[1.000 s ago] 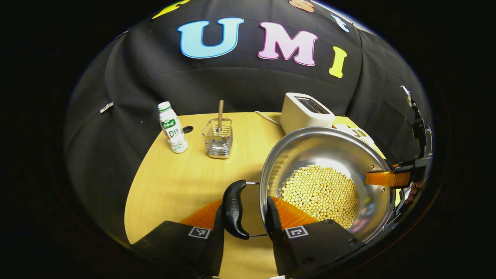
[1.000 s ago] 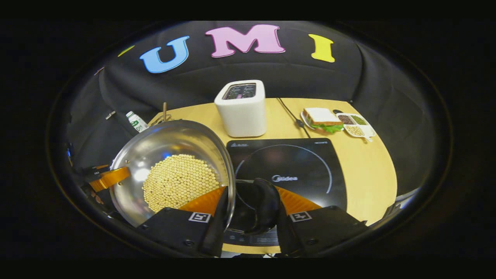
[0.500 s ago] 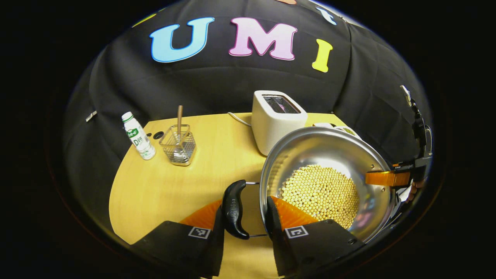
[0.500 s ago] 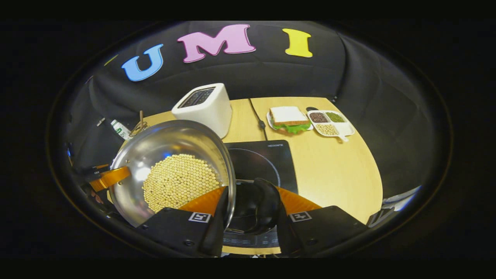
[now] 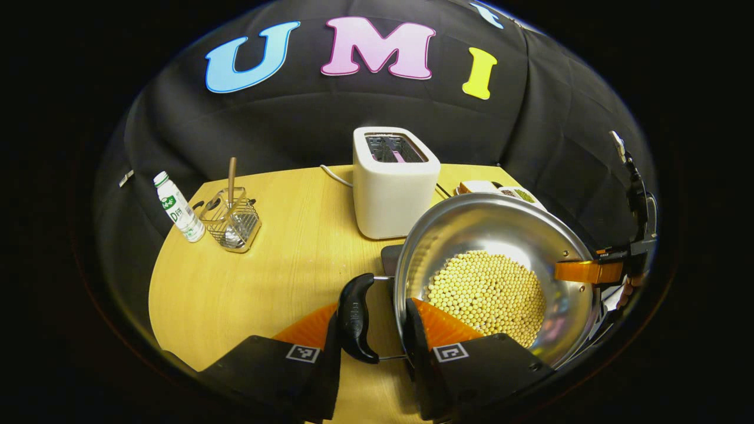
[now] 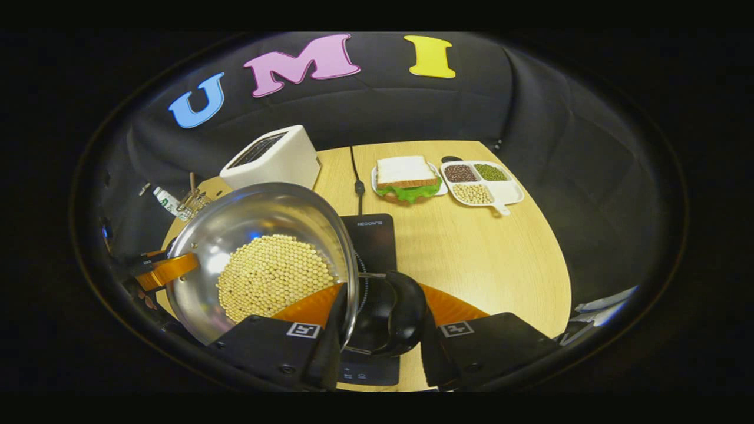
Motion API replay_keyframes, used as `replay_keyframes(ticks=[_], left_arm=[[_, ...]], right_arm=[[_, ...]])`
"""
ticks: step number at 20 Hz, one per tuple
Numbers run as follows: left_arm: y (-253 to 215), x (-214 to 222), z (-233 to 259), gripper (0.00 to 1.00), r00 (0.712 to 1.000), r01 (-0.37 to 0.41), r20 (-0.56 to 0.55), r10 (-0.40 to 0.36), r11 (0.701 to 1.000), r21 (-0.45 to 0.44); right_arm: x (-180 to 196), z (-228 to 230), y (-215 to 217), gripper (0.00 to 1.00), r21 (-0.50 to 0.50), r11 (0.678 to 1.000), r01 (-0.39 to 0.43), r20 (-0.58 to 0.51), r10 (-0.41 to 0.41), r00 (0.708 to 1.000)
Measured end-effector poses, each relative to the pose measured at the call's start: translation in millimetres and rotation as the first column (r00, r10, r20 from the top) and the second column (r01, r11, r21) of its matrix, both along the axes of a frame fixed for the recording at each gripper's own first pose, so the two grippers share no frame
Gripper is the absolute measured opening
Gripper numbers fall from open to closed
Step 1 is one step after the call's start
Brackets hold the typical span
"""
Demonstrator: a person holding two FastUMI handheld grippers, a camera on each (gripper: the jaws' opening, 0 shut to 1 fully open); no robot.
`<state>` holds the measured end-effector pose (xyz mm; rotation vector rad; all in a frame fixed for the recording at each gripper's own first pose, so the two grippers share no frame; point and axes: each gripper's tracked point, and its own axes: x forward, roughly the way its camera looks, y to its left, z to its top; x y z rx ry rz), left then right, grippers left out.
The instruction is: First push the handle of the pot to place it horizontally, then grasp the pot with both hands and set it on the induction cooktop.
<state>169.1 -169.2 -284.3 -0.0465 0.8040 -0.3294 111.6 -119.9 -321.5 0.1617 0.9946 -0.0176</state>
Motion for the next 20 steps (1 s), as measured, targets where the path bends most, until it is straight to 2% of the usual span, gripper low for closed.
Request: replay_keyframes(ticks=[9, 10, 12, 20], left_arm=[[-15, 6, -21, 0.55, 1.0, -0.016, -0.018, 0.016, 1.0, 0.0], [-14, 5, -22, 0.55, 1.0, -0.021, -0.016, 0.021, 1.0, -0.002], [-14, 7, -22, 0.55, 1.0, -0.024, -0.001, 0.024, 1.0, -0.002], [-13, 7, -22, 0.55, 1.0, -0.031, 0.002, 0.031, 0.999, -0.018]], right_arm=[[8, -23, -11, 0.58, 0.003, 1.0, -0.018, -0.007, 0.018, 1.0], [10, -26, -10, 0.55, 0.005, 1.0, -0.021, 0.0, 0.021, 1.0], [9, -27, -11, 0.59, 0.01, 1.0, -0.02, 0.006, 0.02, 1.0], [11, -28, -12, 0.58, 0.037, 0.999, 0.006, 0.003, -0.006, 1.0]])
